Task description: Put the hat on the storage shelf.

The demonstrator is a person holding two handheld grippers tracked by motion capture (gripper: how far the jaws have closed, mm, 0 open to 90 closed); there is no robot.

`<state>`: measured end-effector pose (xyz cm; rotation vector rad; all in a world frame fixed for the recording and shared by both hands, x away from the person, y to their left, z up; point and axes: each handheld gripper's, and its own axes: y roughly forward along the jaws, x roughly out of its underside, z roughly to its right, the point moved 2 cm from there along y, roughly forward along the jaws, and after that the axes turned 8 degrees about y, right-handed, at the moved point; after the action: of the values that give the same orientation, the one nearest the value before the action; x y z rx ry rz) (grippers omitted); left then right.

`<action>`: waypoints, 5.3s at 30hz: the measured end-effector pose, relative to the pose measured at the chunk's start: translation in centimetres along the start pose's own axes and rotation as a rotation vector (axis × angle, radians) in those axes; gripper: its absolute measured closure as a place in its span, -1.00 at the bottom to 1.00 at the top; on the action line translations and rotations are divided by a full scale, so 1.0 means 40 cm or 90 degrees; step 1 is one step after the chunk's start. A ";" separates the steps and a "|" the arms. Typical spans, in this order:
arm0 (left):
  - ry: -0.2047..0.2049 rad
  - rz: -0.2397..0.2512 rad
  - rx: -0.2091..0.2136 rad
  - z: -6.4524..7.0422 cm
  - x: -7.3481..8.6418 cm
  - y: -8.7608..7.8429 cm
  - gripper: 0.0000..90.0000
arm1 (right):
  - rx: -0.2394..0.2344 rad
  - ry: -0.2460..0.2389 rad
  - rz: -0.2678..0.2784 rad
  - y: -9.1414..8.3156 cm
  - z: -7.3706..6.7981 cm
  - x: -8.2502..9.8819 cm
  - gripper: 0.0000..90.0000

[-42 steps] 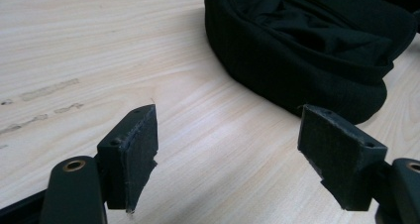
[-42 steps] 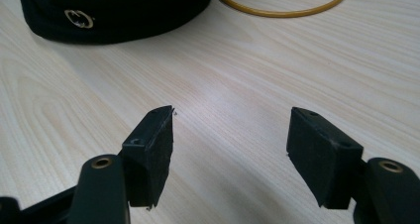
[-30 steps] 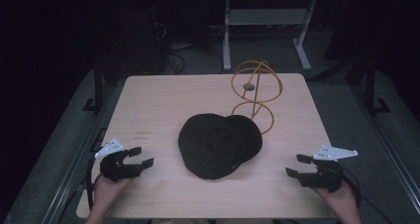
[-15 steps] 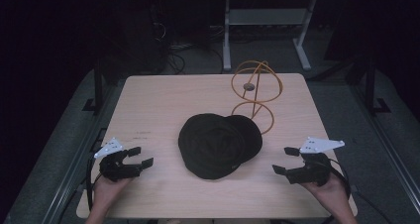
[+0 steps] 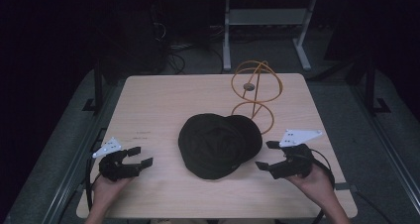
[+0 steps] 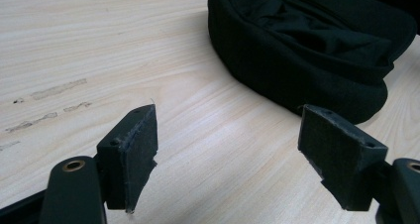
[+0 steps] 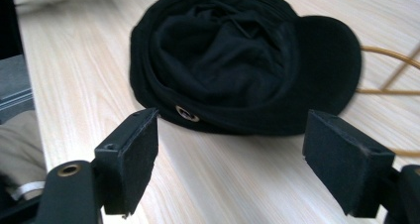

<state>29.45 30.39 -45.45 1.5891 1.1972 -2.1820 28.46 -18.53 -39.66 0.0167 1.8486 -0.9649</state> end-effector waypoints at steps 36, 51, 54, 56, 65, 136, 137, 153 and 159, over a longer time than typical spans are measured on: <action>0.015 -0.005 -0.001 0.001 -0.002 0.004 -0.49 | -0.087 -0.128 -0.085 0.214 -0.125 -0.157 -0.17; 0.021 -0.009 0.000 0.000 -0.002 0.005 -0.49 | -0.109 -0.162 -0.134 0.277 -0.175 -0.148 0.28; 0.015 -0.007 0.000 0.000 -0.002 0.006 -0.49 | -0.109 -0.163 -0.165 0.308 -0.165 -0.134 0.26; 0.014 -0.008 0.000 0.000 -0.002 0.006 -0.49 | -0.110 -0.162 -0.168 0.314 -0.163 -0.132 0.26; 0.017 -0.011 0.002 0.001 -0.002 0.008 -0.49 | -0.080 -0.166 -0.219 0.360 -0.154 -0.102 0.29; 0.151 0.079 0.039 0.184 -0.212 0.163 -0.29 | -0.151 -0.150 -0.029 0.194 -0.199 -0.385 0.66; 0.151 0.083 0.038 0.183 -0.213 0.164 -0.21 | -0.152 -0.157 -0.028 0.195 -0.201 -0.388 0.66; 0.202 0.145 0.039 0.186 -0.269 0.102 0.91 | -0.194 -0.119 0.008 0.180 -0.198 -0.398 0.66; 0.225 0.152 0.025 0.191 -0.305 0.070 0.92 | -0.214 -0.087 0.046 0.163 -0.179 -0.405 0.57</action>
<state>30.59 19.65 -35.51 2.0777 0.9857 -1.8388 33.65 -3.31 -29.79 -0.1821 1.8479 -0.5825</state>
